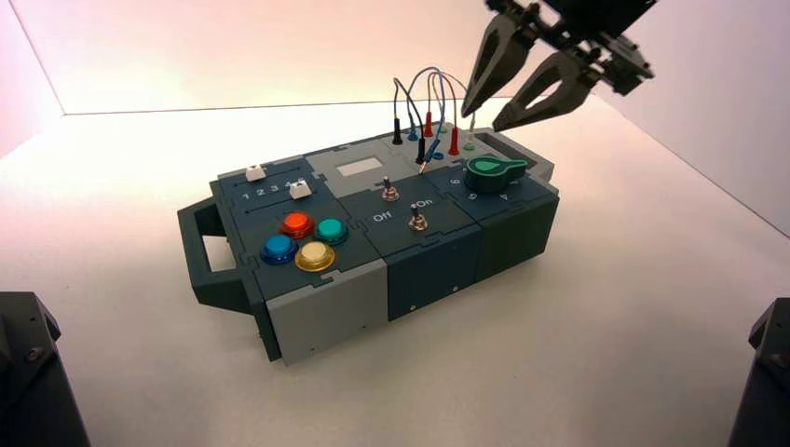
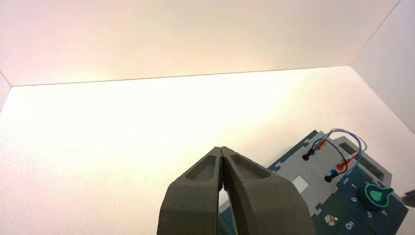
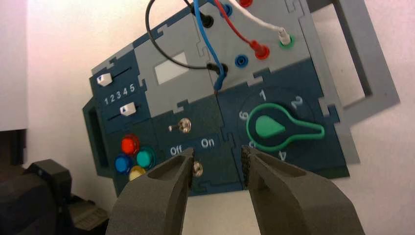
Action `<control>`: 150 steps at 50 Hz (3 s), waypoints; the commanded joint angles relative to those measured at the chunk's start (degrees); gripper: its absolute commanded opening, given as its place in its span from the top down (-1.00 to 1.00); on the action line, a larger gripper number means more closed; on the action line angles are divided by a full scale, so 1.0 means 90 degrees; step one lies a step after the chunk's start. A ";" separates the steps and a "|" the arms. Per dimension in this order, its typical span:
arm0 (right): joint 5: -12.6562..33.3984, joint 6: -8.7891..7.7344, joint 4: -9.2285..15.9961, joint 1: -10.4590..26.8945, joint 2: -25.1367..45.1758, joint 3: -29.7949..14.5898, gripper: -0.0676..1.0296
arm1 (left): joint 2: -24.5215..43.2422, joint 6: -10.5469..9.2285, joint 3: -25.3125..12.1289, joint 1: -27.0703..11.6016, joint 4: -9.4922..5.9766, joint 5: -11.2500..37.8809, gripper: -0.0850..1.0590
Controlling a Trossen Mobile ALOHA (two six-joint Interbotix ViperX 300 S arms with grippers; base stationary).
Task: Insert the blue wire.
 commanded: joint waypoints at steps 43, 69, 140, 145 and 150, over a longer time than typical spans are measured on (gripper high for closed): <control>-0.0508 -0.0244 0.0215 0.0137 0.1797 -0.1123 -0.06 | 0.0361 0.0117 -0.0010 -0.0039 0.0000 -0.0303 0.91; -0.0527 -0.0244 0.0215 0.0137 0.2139 -0.1348 0.00 | 0.0352 0.0127 -0.0010 -0.0039 0.0000 -0.0322 0.91; -0.1328 -0.0244 -0.0381 0.0166 0.1836 -0.1123 0.92 | 0.0361 0.0146 0.0000 -0.0039 0.0000 -0.0322 0.91; -0.1641 -0.0244 -0.0537 0.0293 0.1768 -0.1006 0.92 | 0.0361 0.0146 0.0000 -0.0039 0.0000 -0.0322 0.91; -0.1953 -0.0244 -0.0654 0.0479 0.1758 -0.0928 0.92 | 0.0352 0.0146 0.0000 -0.0039 0.0000 -0.0332 0.91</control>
